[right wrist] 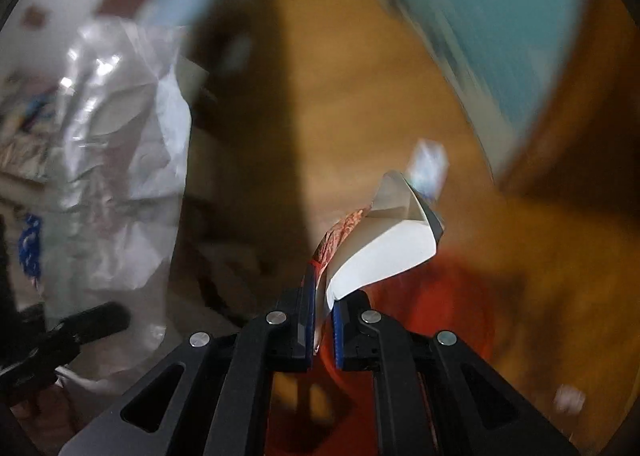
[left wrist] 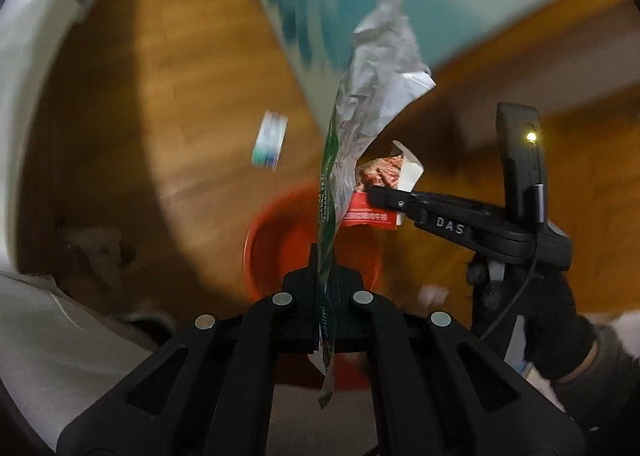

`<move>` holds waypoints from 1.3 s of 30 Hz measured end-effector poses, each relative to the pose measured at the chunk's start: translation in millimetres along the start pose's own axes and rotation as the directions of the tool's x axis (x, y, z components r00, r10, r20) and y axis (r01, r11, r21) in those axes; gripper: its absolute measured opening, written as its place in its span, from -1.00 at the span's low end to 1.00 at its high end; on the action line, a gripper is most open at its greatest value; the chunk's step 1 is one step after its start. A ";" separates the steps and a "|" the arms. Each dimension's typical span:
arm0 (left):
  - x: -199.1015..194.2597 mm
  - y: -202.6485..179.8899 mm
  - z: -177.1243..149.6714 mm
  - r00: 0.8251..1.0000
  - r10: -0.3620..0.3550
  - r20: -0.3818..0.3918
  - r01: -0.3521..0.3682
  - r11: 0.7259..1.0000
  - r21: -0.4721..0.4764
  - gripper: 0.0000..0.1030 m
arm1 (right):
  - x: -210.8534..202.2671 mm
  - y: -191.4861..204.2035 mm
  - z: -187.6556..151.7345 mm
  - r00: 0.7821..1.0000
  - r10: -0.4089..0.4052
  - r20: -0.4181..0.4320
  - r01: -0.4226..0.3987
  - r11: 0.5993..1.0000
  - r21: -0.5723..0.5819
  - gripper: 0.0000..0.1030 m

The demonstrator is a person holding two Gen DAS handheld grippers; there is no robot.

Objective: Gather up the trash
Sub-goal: 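Carry the foil wrapper and snack box to the red basket, open both tools, then move both open tools back over the trash pile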

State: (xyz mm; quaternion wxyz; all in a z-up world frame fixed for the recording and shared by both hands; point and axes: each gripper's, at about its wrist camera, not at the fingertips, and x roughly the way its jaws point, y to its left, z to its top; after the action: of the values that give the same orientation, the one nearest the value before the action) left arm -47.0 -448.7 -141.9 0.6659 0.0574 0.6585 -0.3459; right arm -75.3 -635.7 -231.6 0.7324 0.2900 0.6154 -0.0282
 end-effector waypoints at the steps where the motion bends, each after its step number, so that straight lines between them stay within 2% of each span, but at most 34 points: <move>1: 5.6 -3.8 0.9 0.999 0.015 -0.036 -0.015 1.000 0.018 -0.97 | 11.1 -9.4 -7.2 1.000 -0.009 -0.025 0.009 1.000 0.019 -0.83; 4: 27.7 -7.4 2.5 0.982 0.052 -0.180 -0.039 0.996 0.076 -0.97 | 39.6 -31.0 -28.3 0.996 -0.028 -0.089 0.036 0.996 0.086 -0.83; 6: 50.6 -6.6 -1.1 0.950 0.080 -0.303 -0.047 0.992 0.115 -0.97 | 52.0 -27.6 -34.4 0.993 -0.043 -0.112 0.054 0.993 0.101 -0.83; 8: 76.5 -8.6 -5.9 0.897 0.112 -0.428 -0.037 0.983 0.181 -0.97 | 59.3 -32.3 -45.9 0.991 -0.048 -0.125 0.062 0.992 0.109 -0.79; 9: 83.2 -13.4 -8.8 0.880 0.135 -0.456 -0.043 0.978 0.206 -0.97 | 61.2 -32.9 -49.5 0.991 -0.053 -0.126 0.068 0.991 0.115 -0.77; 10: 94.0 -14.8 -10.1 0.850 0.165 -0.499 -0.051 0.971 0.234 -0.97 | 63.5 -33.2 -53.5 0.990 -0.052 -0.128 0.068 0.990 0.126 -0.71; 11: 99.2 -20.3 -9.2 0.829 0.183 -0.529 -0.054 0.967 0.250 -0.95 | 65.1 -35.0 -54.4 0.990 -0.053 -0.130 0.071 0.988 0.138 -0.62; 12: 110.1 -20.8 -11.9 0.795 0.212 -0.568 -0.061 0.960 0.273 -0.91 | 66.4 -37.5 -58.7 0.990 -0.063 -0.125 0.081 0.986 0.145 -0.11; 13: 119.6 -21.3 -13.4 0.765 0.230 -0.601 -0.062 0.956 0.287 -0.71 | 62.0 -39.9 -60.7 0.991 -0.081 -0.108 0.097 0.983 0.154 0.40; 14: 126.9 -22.4 -16.7 0.742 0.241 -0.626 -0.057 0.952 0.300 -0.25 | 55.1 -41.5 -61.5 0.991 -0.096 -0.090 0.109 0.981 0.159 0.50; 15: 132.0 -23.1 -15.5 0.738 0.241 -0.631 -0.055 0.952 0.300 0.02 | 54.8 -40.6 -65.6 0.991 -0.107 -0.081 0.118 0.981 0.156 0.49; 16: 129.5 -23.9 -12.0 0.749 0.234 -0.620 -0.057 0.955 0.291 0.33 | 50.6 -40.0 -69.2 0.991 -0.115 -0.069 0.124 0.981 0.151 0.47; 19: 112.3 -16.6 2.0 0.831 0.173 -0.529 -0.054 0.971 0.233 0.51 | 33.5 -41.4 -72.5 0.990 -0.140 -0.024 0.142 0.976 0.165 0.47; 20: 100.0 -15.4 6.7 0.866 0.167 -0.471 -0.069 0.973 0.218 0.51 | 29.0 -40.5 -68.9 0.990 -0.138 -0.003 0.137 0.978 0.159 0.47; 21: 90.7 -18.9 9.3 0.888 0.172 -0.426 -0.085 0.973 0.215 0.51 | 26.2 -41.0 -69.7 0.991 -0.134 0.020 0.130 0.980 0.152 0.47; 23: 55.0 -18.9 13.6 0.943 0.189 -0.273 -0.139 0.971 0.194 0.51 | 13.9 -32.6 -63.3 0.990 -0.112 0.091 0.099 0.986 0.134 0.47; 24: 36.4 -18.6 14.1 0.961 0.188 -0.204 -0.153 0.972 0.176 0.51 | 11.0 -31.1 -58.7 0.988 -0.104 0.117 0.088 0.988 0.130 0.47; 26: 5.8 -19.5 15.3 0.976 0.194 -0.095 -0.180 0.974 0.137 0.51 | -1.9 -20.9 -50.9 0.979 -0.069 0.192 0.048 0.992 0.113 0.47; 27: -20.4 -13.8 13.3 0.977 0.214 -0.006 -0.212 0.972 0.099 0.51 | -10.5 -8.4 -44.5 0.971 -0.057 0.232 0.040 0.996 0.077 0.47; 29: -48.3 -3.1 8.0 0.965 0.247 0.091 -0.252 0.967 0.047 0.51 | -27.8 16.8 -34.8 0.958 -0.025 0.286 0.023 1.000 0.012 0.48; 30: -71.4 7.0 3.7 0.944 0.285 0.163 -0.289 0.957 0.000 0.51 | -40.2 37.1 -27.3 0.949 0.003 0.316 0.011 0.999 -0.042 0.48; 32: -101.7 22.0 -2.5 0.912 0.328 0.245 -0.319 0.945 -0.076 0.51 | -58.9 82.3 -15.1 0.934 0.047 0.355 0.009 0.988 -0.156 0.48; 34: -126.9 30.4 -6.4 0.882 0.364 0.298 -0.336 0.931 -0.145 0.51 | -73.2 123.8 -6.6 0.920 0.097 0.378 -0.004 0.971 -0.240 0.54; 39: -190.8 82.8 -31.2 0.783 0.472 0.405 -0.365 0.876 -0.315 0.51 | -94.2 231.2 1.8 0.891 0.223 0.395 -0.039 0.905 -0.424 0.79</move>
State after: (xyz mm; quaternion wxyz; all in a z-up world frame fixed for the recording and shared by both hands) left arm -8.4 -296.1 -2.3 0.8675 0.0434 0.4815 -0.1170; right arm -4.4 -474.3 -54.8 0.8950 0.1600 0.4073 0.0865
